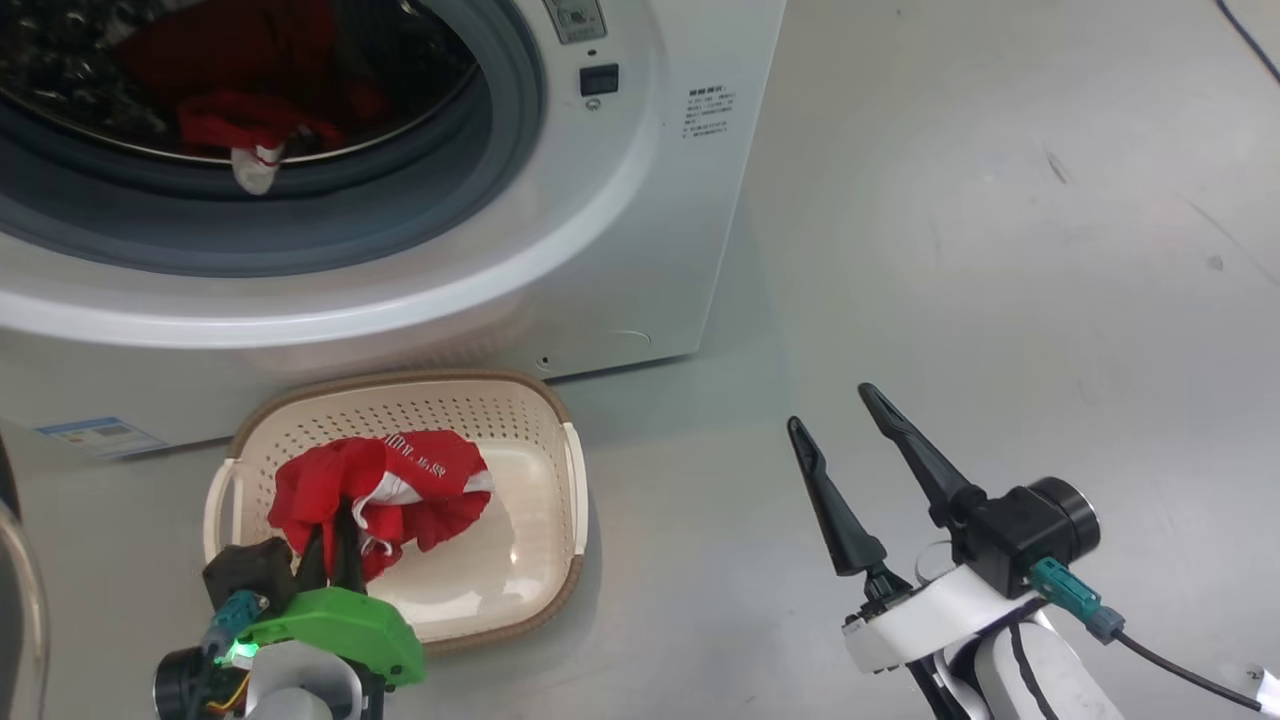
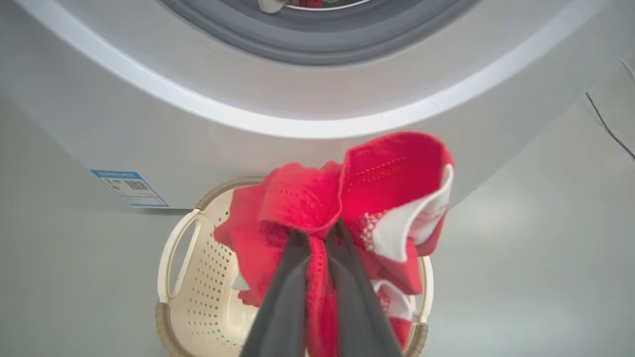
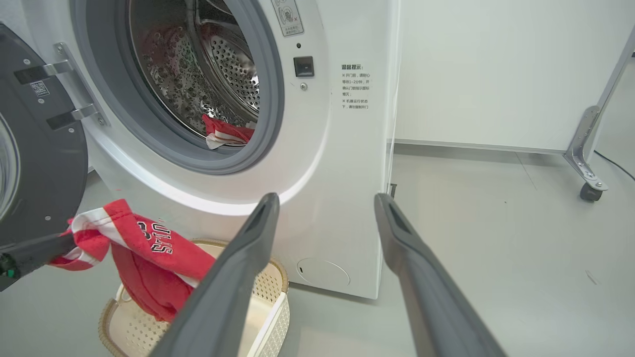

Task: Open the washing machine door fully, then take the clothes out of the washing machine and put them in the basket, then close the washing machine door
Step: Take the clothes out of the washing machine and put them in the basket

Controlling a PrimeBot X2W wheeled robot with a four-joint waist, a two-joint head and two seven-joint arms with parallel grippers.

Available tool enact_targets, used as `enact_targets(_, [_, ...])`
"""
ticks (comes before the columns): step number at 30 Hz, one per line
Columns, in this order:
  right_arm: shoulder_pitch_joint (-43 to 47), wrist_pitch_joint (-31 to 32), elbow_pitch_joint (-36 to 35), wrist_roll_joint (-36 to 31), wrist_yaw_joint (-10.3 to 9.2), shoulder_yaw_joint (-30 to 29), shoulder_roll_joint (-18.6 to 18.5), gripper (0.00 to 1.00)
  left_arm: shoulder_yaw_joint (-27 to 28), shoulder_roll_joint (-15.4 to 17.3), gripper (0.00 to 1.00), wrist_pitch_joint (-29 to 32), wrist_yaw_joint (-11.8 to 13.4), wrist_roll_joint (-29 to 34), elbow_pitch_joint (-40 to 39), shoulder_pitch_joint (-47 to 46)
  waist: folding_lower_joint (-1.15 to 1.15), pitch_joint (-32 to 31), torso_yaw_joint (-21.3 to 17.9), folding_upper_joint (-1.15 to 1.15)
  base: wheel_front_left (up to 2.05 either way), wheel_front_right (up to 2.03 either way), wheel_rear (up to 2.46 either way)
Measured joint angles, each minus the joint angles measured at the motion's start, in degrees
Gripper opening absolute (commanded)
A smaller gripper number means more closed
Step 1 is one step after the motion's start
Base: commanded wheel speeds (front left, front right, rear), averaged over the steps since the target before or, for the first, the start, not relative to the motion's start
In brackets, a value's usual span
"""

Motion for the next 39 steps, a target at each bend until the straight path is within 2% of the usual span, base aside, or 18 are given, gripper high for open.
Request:
enact_targets(12, [-4.93,0.0,-2.55,0.6,0.0,1.58,-0.05,1.0,-1.51,-0.09,0.0,5.42,-0.01,-0.21,11.55,-10.31,0.0,7.22,-3.46,0.0,0.0,0.0,0.0])
enact_targets(24, [-8.44,0.0,-3.49,1.7,0.0,1.56,-0.07,1.0,-0.07,0.14,0.0,9.8,-0.01,-0.75,21.98,-18.03,0.0,14.56,-6.74,0.0,0.0,0.0,0.0])
enact_targets(26, [-8.85,0.0,-3.56,1.98,0.0,1.22,-0.04,1.0,0.48,0.31,0.32,9.92,-0.02,-1.02,23.37,-18.57,0.0,15.42,-7.36,0.0,0.0,0.0,0.0])
enact_targets(28, [-8.87,0.0,-3.56,2.16,0.0,0.35,-0.07,1.0,0.51,0.2,0.55,10.02,-0.01,-1.02,24.52,-19.54,0.0,16.16,-7.84,0.0,0.0,0.0,0.0])
enact_targets(29, [-8.87,0.0,-3.55,2.18,0.0,0.15,-0.1,1.0,0.51,0.13,0.81,10.02,-0.01,-1.02,25.18,-20.09,0.0,16.46,-8.04,0.0,0.0,0.0,0.0])
enact_targets(30, [-8.87,0.0,-3.52,2.18,0.0,0.12,-0.1,1.0,0.51,0.05,1.0,10.01,-0.01,-1.02,25.66,-20.52,0.0,16.7,-8.2,0.0,0.0,0.0,0.0])
enact_targets(39, [-9.21,0.0,-2.82,2.54,0.0,0.48,-0.08,1.0,0.71,-0.07,1.0,7.14,-0.01,-1.02,29.74,-22.02,0.0,16.37,-8.01,0.0,0.0,0.0,0.0])
